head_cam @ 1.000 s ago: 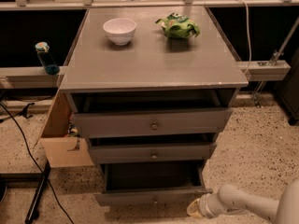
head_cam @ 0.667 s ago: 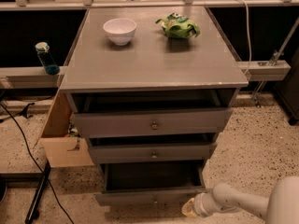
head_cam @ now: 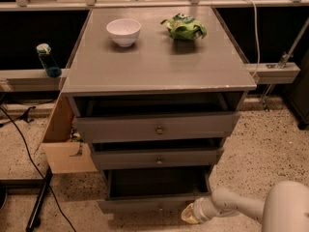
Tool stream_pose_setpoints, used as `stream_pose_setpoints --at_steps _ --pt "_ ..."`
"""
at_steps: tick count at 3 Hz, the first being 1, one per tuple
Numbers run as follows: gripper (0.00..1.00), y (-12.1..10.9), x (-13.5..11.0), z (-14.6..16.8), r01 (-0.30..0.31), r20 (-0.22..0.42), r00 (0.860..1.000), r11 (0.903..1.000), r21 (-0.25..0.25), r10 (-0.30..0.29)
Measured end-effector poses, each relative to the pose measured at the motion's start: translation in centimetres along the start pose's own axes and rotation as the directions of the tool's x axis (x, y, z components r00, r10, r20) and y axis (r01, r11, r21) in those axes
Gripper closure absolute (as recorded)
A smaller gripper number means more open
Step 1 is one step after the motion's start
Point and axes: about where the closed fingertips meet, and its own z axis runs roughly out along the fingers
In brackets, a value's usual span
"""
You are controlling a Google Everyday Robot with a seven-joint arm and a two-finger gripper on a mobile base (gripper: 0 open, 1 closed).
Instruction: Close bottom drawer
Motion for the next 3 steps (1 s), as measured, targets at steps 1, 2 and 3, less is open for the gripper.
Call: stream_pose_setpoints --at_steps 1,2,3 --pt "1.00 -0.2 -0.3 0.2 0.017 0.003 1.000 0.9999 -0.001 -0.017" --pt "1.00 -1.8 -2.0 1.6 0.066 0.028 0.997 0.9978 -0.010 -0.066" --pt "1.00 -2.3 -2.5 2.0 0.083 0.037 0.996 0.9965 -0.009 -0.083"
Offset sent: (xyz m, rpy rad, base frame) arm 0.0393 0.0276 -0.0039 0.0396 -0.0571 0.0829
